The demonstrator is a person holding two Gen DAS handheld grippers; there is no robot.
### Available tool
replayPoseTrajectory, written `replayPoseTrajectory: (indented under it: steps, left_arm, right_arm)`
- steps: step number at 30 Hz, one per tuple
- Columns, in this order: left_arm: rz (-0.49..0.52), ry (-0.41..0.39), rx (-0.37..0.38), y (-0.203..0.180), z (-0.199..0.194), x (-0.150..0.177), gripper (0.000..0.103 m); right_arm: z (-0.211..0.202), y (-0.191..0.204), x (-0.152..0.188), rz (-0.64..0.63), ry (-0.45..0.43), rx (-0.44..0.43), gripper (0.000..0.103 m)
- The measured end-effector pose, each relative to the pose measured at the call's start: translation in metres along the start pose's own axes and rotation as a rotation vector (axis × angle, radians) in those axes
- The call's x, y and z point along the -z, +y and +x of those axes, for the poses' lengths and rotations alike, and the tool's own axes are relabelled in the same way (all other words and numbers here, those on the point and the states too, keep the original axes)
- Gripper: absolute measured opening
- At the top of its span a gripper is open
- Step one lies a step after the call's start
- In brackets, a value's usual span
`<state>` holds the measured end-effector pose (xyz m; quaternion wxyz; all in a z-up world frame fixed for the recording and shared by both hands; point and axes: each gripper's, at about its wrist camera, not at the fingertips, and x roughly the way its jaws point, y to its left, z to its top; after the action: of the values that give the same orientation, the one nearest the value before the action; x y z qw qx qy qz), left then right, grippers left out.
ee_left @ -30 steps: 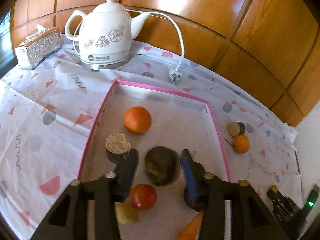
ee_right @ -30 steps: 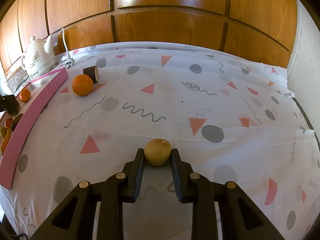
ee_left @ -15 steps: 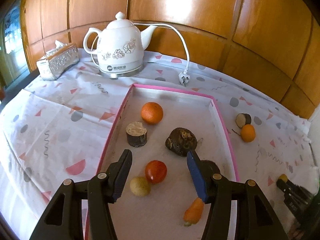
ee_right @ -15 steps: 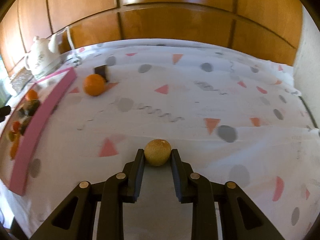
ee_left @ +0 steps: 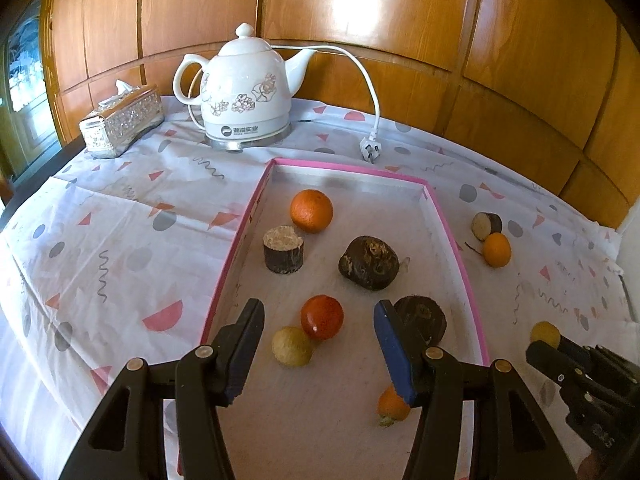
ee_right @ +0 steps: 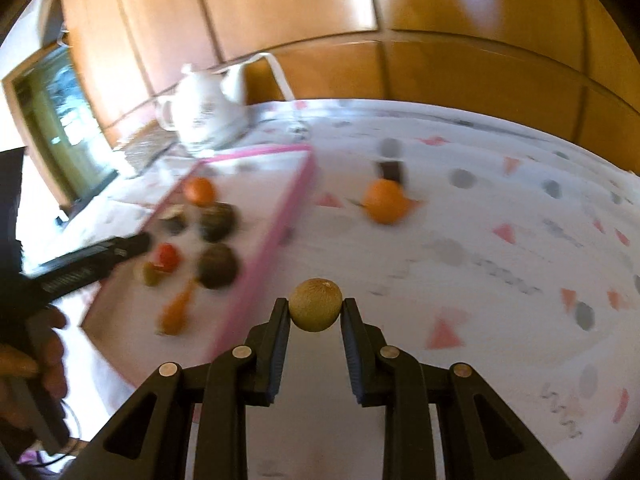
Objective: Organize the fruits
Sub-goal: 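Place the dark fruit and lime into the tray, opening both grippers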
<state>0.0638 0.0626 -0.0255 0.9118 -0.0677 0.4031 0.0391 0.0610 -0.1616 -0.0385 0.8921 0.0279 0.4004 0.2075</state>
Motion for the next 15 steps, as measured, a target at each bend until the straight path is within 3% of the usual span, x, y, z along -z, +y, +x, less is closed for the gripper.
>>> replayPoseTrajectory:
  steps: [6, 15]
  left_arm:
    - [-0.001, -0.001, -0.014, 0.006, -0.001, 0.004, 0.058]
    - [-0.023, -0.004, -0.022, 0.018, -0.003, 0.006, 0.058]
  right_arm:
    - [0.013, 0.034, -0.008, -0.055, 0.019, -0.079, 0.026]
    - [0.028, 0.067, -0.012, -0.102, 0.058, -0.106, 0.026]
